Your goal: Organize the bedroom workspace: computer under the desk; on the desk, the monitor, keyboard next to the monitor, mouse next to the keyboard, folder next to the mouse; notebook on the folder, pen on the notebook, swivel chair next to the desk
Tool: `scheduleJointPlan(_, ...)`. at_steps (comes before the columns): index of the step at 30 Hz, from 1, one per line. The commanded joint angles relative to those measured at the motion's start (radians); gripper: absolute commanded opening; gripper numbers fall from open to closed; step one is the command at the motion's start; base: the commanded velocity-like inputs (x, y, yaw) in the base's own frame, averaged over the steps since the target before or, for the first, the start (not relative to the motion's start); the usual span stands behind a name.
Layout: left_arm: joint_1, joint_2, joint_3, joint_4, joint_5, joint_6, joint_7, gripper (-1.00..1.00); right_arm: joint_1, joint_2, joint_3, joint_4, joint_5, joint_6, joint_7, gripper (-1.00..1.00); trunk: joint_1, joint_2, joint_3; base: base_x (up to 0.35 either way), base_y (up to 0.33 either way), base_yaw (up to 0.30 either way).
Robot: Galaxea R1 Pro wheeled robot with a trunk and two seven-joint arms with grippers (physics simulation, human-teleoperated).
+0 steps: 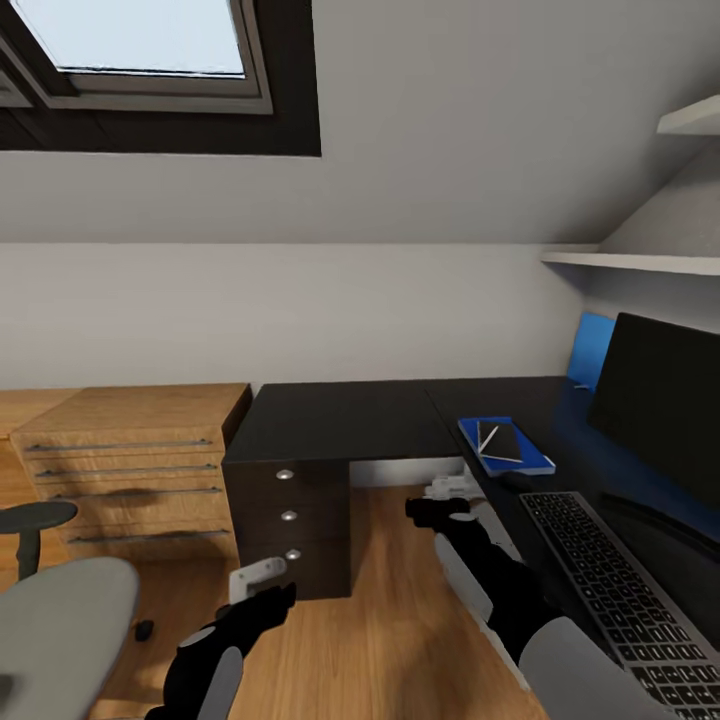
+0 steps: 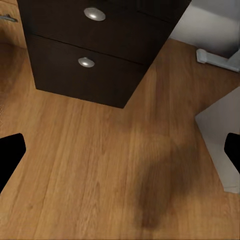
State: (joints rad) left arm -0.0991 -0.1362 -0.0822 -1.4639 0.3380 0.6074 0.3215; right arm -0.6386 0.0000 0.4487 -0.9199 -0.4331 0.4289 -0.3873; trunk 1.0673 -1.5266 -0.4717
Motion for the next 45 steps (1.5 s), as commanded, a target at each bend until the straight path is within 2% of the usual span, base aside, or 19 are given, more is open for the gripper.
scheduleJointPlan(1, -0.001, 0.000, 0.002, -0.001, 0.011, 0.000, 0.009, 1.00, -0.001, 0.018, 0.004, 0.027, -0.006, -0.018, -0.009, 1.00, -0.004, 0.007, 0.002, 0.000, 0.000, 0.000)
scheduleJointPlan(3, -0.001, 0.000, 0.004, 0.001, 0.011, -0.002, 0.010, 1.00, -0.001, 0.036, 0.004, 0.053, -0.002, -0.036, -0.009, 1.00, -0.012, 0.021, 0.008, 0.000, 0.000, 0.000)
scheduleJointPlan(4, -0.001, 0.001, 0.005, 0.012, 0.012, -0.003, 0.009, 1.00, -0.001, 0.053, 0.005, 0.082, 0.002, -0.056, -0.008, 1.00, -0.015, 0.028, 0.011, 0.000, 0.000, 0.000)
scheduleJointPlan(10, -0.001, 0.000, 0.006, 0.107, 0.011, -0.041, 0.008, 1.00, -0.001, 0.095, 0.008, 0.196, 0.018, -0.155, -0.006, 1.00, -0.038, 0.070, 0.030, 0.000, 0.000, 0.000)
scheduleJointPlan(14, -0.001, 0.000, 0.005, 0.183, 0.011, -0.105, 0.007, 1.00, -0.001, 0.108, 0.012, 0.269, 0.024, -0.200, -0.005, 1.00, -0.054, 0.098, 0.043, 0.000, 0.000, 0.000)
scheduleJointPlan(15, -0.001, 0.000, 0.005, 0.223, 0.010, -0.141, 0.006, 1.00, -0.001, 0.112, 0.013, 0.296, 0.025, -0.212, -0.005, 1.00, -0.058, 0.105, 0.046, 0.000, 0.000, 0.000)
scheduleJointPlan(19, -0.001, 0.002, 0.005, 0.300, 0.010, -0.213, 0.005, 1.00, 0.009, 0.119, 0.013, 0.342, 0.025, -0.224, -0.006, 1.00, -0.073, 0.133, 0.058, 0.000, 0.000, 0.000)
scheduleJointPlan(22, -0.001, 0.016, 0.005, 0.366, 0.011, -0.258, 0.004, 1.00, 0.033, 0.122, 0.013, 0.384, 0.026, -0.237, -0.005, 1.00, -0.084, 0.154, 0.068, 0.000, 0.000, 0.000)
scheduleJointPlan(23, -0.001, 0.062, 0.004, 0.454, 0.012, -0.327, 0.003, 1.00, 0.071, 0.136, 0.015, 0.490, 0.027, -0.332, -0.003, 1.00, -0.088, 0.161, 0.071, 0.000, 0.000, 0.000)
scheduleJointPlan(25, -0.001, 0.076, 0.004, 0.511, 0.013, -0.370, 0.002, 1.00, 0.080, 0.152, 0.015, 0.571, 0.029, -0.424, -0.002, 1.00, -0.096, 0.175, 0.077, 0.000, 0.000, 0.000)
scheduleJointPlan(26, -0.001, 0.081, 0.003, 0.567, 0.012, -0.409, 0.001, 1.00, 0.083, 0.162, 0.016, 0.634, 0.030, -0.479, -0.001, 1.00, -0.100, 0.182, 0.080, 0.000, 0.000, 0.000)
scheduleJointPlan(28, -0.001, 0.084, 0.003, 0.638, 0.011, -0.474, -0.002, 1.00, 0.086, 0.170, 0.015, 0.707, 0.031, -0.522, -0.001, 1.00, -0.107, 0.196, 0.087, 0.000, 0.000, 0.000)
scheduleJointPlan(31, -0.001, 0.086, 0.003, 0.733, 0.010, -0.557, -0.003, 1.00, 0.087, 0.173, 0.014, 0.788, 0.031, -0.552, 0.013, 1.00, -0.119, 0.217, 0.096, 0.000, 0.000, 0.000)
scheduleJointPlan(33, -0.001, 0.087, 0.002, 0.783, 0.010, -0.585, -0.003, 1.00, 0.094, 0.173, 0.014, 0.828, 0.031, -0.580, 0.033, 1.00, -0.127, 0.231, 0.102, 0.000, 0.000, 0.003)
scheduleJointPlan(35, -0.001, 0.090, 0.002, 0.852, 0.010, -0.611, -0.002, 1.00, 0.121, 0.170, 0.012, 0.909, 0.032, -0.696, 0.070, 1.00, -0.134, 0.245, 0.109, 0.000, 0.000, 0.135)
scheduleJointPlan(43, -0.001, 0.096, 0.003, 0.915, 0.011, -0.632, -0.002, 1.00, 0.145, 0.157, 0.010, 0.936, 0.033, -0.750, 0.078, 1.00, -0.165, 0.301, 0.134, -0.122, 0.000, 0.234)
scheduleJointPlan(44, -0.001, 0.097, 0.002, 0.927, 0.011, -0.650, -0.002, 1.00, 0.146, 0.152, 0.010, 0.937, 0.033, -0.752, 0.079, 1.00, -0.169, 0.308, 0.137, -0.301, 0.000, 0.259)
scheduleJointPlan(45, -0.001, 0.097, 0.001, 0.951, 0.010, -0.695, -0.002, 1.00, 0.147, 0.143, 0.009, 0.938, 0.033, -0.754, 0.079, 1.00, -0.173, 0.315, 0.140, -0.319, 0.000, 0.262)
